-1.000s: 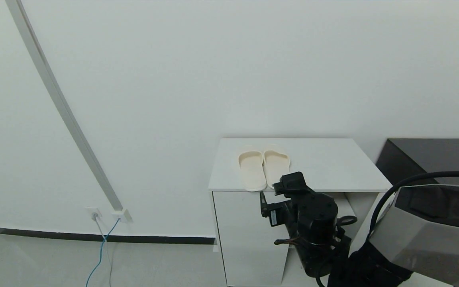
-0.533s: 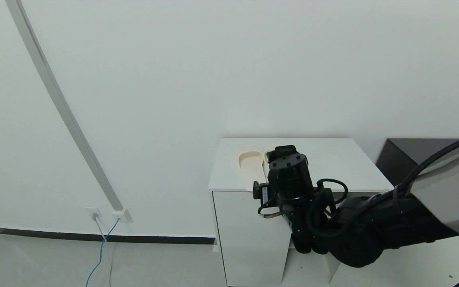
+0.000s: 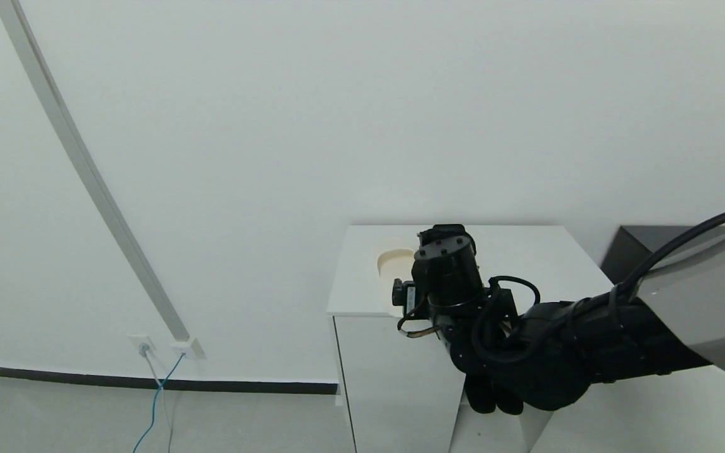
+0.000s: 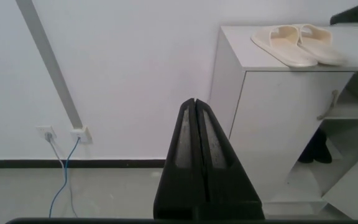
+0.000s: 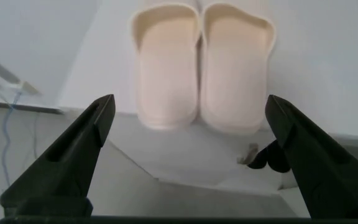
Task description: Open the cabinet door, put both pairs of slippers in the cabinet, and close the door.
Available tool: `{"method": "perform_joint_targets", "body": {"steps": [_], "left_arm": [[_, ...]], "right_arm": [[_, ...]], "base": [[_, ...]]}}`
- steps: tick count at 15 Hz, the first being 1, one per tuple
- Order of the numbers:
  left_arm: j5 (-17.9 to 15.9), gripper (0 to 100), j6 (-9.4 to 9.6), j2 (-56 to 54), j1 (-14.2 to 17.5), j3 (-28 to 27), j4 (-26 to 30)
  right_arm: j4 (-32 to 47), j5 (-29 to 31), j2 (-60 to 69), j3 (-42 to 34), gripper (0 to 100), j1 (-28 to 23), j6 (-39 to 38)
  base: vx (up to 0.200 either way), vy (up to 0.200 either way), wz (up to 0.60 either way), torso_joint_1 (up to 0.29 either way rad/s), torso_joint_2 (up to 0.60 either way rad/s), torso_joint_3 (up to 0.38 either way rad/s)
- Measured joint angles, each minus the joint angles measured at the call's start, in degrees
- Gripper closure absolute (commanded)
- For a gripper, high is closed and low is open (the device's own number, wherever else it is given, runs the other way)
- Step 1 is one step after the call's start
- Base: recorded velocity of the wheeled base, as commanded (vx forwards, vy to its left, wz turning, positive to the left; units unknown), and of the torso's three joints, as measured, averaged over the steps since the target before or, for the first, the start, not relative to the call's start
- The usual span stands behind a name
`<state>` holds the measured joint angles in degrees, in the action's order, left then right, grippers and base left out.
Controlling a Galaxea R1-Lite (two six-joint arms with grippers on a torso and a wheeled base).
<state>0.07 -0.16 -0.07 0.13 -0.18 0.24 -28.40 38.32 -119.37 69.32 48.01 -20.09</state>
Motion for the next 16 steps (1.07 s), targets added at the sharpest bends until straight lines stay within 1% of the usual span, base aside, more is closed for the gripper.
{"method": "perform_joint_targets", "body": {"steps": [5,7,8,10,12,16], "left_arm": [[0.0,100,0.0,0.0,0.0,0.0,0.0],[0.0,100,0.0,0.0,0.0,0.0,0.0],[0.0,100,0.0,0.0,0.0,0.0,-0.1],[0.0,100,0.0,0.0,0.0,0.0,-0.1],[0.1,100,0.0,0.0,0.0,0.0,-0.1],[0.1,100,0.0,0.0,0.0,0.0,-0.1]], "right_arm": [[-4.7,0.1,-3.8,-2.4,0,0.1,-0.5],[-5.4,0.0,-5.3,-2.5,0,-0.1,-0.3],[-6.3,-0.1,-6.3,-2.3,0,-0.2,0.2],[-10.5,-0.5,-8.6,-1.6,0,-1.2,2.9],[-14.8,-0.7,-11.7,0.5,0,-2.8,6.6],[-14.8,-2.7,-17.2,7.5,0,-5.4,7.9]], "base": [[0.0,0.0,0.0,0.0,0.0,0.0],[0.0,0.0,0.0,0.0,0.0,0.0],[0.0,0.0,0.0,0.0,0.0,0.0],[0.0,0.0,0.0,0.0,0.0,0.0],[0.0,0.0,0.0,0.0,0.0,0.0],[0.0,0.0,0.0,0.0,0.0,0.0]]}}
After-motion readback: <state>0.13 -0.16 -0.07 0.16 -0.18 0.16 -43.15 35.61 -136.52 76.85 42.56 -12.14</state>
